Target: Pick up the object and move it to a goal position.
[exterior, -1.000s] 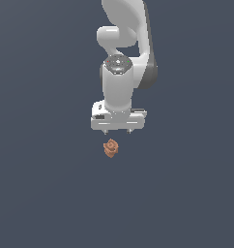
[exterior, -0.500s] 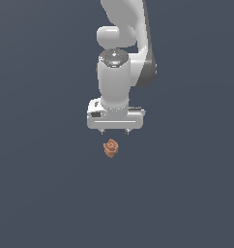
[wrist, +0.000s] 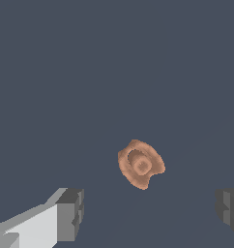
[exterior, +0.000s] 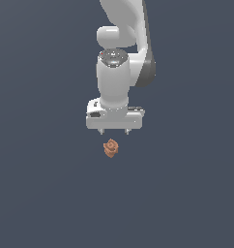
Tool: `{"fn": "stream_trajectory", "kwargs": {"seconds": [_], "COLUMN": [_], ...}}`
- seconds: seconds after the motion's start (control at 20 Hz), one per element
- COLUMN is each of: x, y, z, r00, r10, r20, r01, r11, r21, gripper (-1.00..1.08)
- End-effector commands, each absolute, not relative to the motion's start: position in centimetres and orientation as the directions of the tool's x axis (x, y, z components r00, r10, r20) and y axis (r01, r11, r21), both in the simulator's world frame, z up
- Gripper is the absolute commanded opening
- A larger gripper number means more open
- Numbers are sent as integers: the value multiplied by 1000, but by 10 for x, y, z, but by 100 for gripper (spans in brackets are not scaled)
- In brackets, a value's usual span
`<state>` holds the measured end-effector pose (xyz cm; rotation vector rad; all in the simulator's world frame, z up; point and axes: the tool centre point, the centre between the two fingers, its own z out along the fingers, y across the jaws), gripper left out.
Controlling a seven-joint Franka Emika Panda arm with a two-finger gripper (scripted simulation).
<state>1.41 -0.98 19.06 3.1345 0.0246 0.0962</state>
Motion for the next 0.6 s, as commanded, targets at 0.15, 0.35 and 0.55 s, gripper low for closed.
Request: {"fn": "stream_trajectory", "kwargs": {"seconds": [0.15,0.35,0.55], "x": [14,13,13], "y": [-12,-15,-17], "z": [182,172,160], "r00": [996,988,971], "r10": [76,146,236], "r20": [55,48,38], "r01": [75,145,236], "r11": [-997,-989,-972], "r21": [11,16,20], "gripper": [100,100,100]}}
